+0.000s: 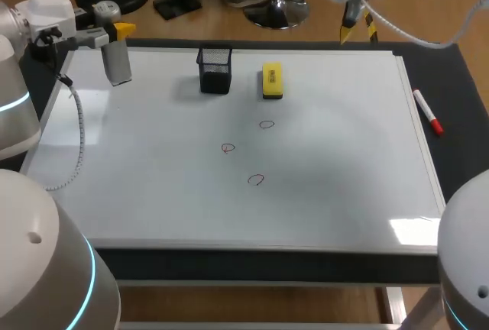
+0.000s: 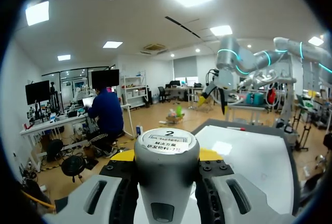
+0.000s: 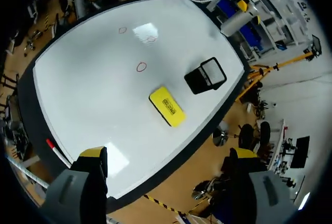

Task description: Pick up the inspection probe, press it on each red-marked spot on the whiteboard one by one, put down the probe, pick up the eraser, and wipe off all the red marks.

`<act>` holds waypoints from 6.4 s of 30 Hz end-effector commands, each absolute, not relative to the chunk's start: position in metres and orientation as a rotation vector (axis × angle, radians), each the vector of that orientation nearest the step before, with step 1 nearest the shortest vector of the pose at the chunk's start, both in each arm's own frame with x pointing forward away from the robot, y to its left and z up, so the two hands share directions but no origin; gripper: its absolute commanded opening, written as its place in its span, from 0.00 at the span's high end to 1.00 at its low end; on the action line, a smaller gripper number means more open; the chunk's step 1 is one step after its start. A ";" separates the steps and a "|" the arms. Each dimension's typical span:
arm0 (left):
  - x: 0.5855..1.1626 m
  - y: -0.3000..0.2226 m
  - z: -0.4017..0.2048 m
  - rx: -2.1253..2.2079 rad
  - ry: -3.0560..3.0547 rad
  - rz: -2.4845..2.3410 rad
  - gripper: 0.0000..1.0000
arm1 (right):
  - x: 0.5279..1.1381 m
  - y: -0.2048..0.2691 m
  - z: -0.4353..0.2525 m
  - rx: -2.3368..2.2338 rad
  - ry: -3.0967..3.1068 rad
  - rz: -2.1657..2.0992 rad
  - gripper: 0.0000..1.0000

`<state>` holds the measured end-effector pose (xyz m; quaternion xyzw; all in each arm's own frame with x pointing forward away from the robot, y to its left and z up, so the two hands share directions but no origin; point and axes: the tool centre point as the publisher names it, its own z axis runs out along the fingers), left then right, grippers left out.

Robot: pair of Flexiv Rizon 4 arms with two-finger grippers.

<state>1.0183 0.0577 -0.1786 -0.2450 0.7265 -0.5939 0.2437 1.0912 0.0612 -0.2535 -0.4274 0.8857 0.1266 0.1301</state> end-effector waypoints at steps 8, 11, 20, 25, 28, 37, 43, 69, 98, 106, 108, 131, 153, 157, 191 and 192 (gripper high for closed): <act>1.018 0.058 -0.178 -0.668 1.981 -1.623 1.00 | 1.096 0.061 -0.250 -1.645 2.761 0.103 0.00; 1.018 0.058 -0.178 -0.668 1.981 -1.623 1.00 | 1.096 0.061 -0.250 -1.645 2.761 0.103 0.00; 1.018 0.058 -0.178 -0.668 1.981 -1.623 1.00 | 1.096 0.064 -0.255 -1.656 2.759 0.131 0.00; 1.018 0.058 -0.178 -0.668 1.981 -1.623 1.00 | 1.091 0.082 -0.279 -1.802 2.677 0.128 0.00; 1.018 0.058 -0.178 -0.668 1.981 -1.623 1.00 | 1.087 0.094 -0.292 -1.891 2.624 0.098 0.00; 1.018 0.058 -0.178 -0.668 1.981 -1.623 1.00 | 1.077 0.127 -0.328 -2.095 2.516 -0.005 0.00; 1.018 0.058 -0.178 -0.668 1.981 -1.623 1.00 | 1.072 0.137 -0.345 -2.177 2.400 -0.007 0.00; 1.018 0.058 -0.178 -0.668 1.981 -1.623 1.00 | 1.060 0.145 -0.403 -2.226 2.288 0.113 0.00; 1.018 0.058 -0.178 -0.668 1.981 -1.623 1.00 | 1.064 0.146 -0.415 -2.243 2.344 0.121 1.00; 1.018 0.058 -0.178 -0.668 1.981 -1.623 1.00 | 1.057 0.127 -0.402 -2.143 2.408 0.110 1.00; 1.018 0.058 -0.178 -0.668 1.981 -1.623 1.00 | 1.055 0.117 -0.394 -2.076 2.446 0.104 1.00; 1.018 0.058 -0.178 -0.668 1.981 -1.623 1.00 | 0.995 -0.027 -0.349 -1.408 2.832 0.039 1.00; 1.018 0.058 -0.178 -0.668 1.981 -1.623 1.00 | 0.947 -0.067 -0.371 -1.224 2.946 0.152 1.00; 1.018 0.058 -0.178 -0.668 1.981 -1.623 1.00 | 0.947 -0.067 -0.371 -1.224 2.946 0.152 1.00; 0.925 -0.011 -0.190 -0.511 2.048 -1.688 1.00 | 0.947 -0.067 -0.371 -1.224 2.946 0.152 1.00; 0.918 -0.020 -0.190 -0.488 2.065 -1.687 1.00 | 0.947 -0.067 -0.371 -1.224 2.946 0.152 1.00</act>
